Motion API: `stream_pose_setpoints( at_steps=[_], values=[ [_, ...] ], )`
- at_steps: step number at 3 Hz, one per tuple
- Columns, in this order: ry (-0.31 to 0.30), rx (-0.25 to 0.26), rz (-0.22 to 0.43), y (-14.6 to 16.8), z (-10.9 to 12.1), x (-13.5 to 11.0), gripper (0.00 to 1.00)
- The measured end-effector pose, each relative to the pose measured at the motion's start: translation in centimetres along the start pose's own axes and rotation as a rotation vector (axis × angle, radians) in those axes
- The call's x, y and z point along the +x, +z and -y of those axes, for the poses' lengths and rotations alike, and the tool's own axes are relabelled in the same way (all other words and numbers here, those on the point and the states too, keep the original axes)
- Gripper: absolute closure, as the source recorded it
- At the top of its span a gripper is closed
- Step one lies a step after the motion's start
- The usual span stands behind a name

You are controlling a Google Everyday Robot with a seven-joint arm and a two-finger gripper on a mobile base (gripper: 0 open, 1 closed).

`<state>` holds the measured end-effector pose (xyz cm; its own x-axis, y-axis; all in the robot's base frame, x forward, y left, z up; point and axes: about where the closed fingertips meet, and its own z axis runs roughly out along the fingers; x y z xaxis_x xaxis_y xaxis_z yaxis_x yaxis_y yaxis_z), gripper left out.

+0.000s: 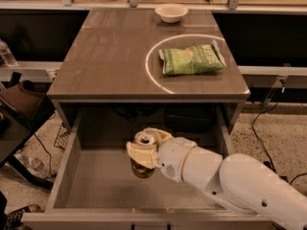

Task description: Place orange can into top drawer

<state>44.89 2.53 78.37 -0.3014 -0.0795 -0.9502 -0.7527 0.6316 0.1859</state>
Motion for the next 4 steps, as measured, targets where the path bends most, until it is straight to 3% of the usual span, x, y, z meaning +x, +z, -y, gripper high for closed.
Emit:
stream_pose_setpoints(
  at_steps=[1, 2, 4],
  values=[
    [0.0, 0.0, 0.0, 0.0, 0.0, 0.0, 1.0],
    [-0.007, -0.036, 0.002, 0.9, 0.4, 0.7, 1.0],
    [-0.13, -0.293, -0.026, 3.6, 4.6, 3.5, 1.0]
  ],
)
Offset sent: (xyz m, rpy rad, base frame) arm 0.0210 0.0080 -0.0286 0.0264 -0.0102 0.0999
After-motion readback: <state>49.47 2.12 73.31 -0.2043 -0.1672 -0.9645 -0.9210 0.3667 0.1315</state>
